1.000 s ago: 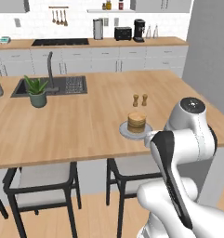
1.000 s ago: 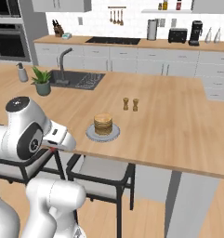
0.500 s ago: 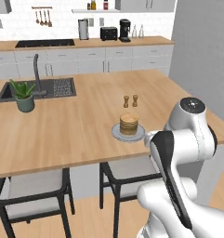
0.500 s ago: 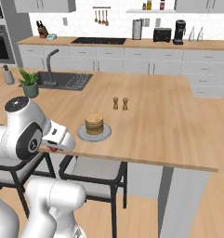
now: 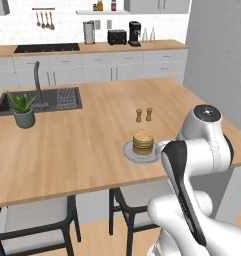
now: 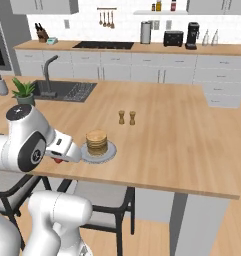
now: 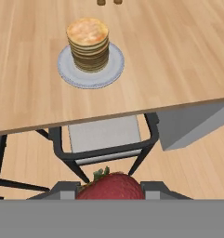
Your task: Take the strawberry from the fridge and place it on top of the pancake, located on the dining counter.
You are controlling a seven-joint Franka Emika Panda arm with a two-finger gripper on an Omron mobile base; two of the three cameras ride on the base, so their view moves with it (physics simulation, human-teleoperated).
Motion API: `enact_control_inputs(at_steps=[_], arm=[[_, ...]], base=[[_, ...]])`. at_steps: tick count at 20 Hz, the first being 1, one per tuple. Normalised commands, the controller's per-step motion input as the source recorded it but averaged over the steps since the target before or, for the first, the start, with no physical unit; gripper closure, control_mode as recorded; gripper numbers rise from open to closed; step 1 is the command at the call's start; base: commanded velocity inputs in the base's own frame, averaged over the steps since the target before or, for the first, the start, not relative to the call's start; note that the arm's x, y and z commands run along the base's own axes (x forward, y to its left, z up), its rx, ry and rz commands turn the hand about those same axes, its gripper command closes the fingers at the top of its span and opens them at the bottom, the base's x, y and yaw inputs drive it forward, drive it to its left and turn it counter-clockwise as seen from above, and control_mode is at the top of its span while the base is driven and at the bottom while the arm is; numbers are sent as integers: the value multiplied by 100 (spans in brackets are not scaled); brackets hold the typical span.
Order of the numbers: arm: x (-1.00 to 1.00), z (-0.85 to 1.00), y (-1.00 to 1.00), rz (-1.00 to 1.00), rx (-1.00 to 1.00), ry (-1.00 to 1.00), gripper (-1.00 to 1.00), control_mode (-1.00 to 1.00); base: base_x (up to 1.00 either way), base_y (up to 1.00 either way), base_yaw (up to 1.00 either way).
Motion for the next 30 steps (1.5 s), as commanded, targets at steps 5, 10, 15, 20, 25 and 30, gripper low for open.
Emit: enact_control_inputs(at_steps=[5,10,15,20,25,30], arm=[[0,0,0,0,0,0,100,100],[0,0,0,0,0,0,100,-100],[65,0,-5,18,0,0,100,-100],[83,4,0,37,0,0,100,-100],[100,0,0,6,0,5,100,-100],[100,-13,0,0,-4,9,100,-100]], base=[[43,17,0],[7,4,0],[0,0,0],[0,0,0],[0,0,0],[0,0,0]])
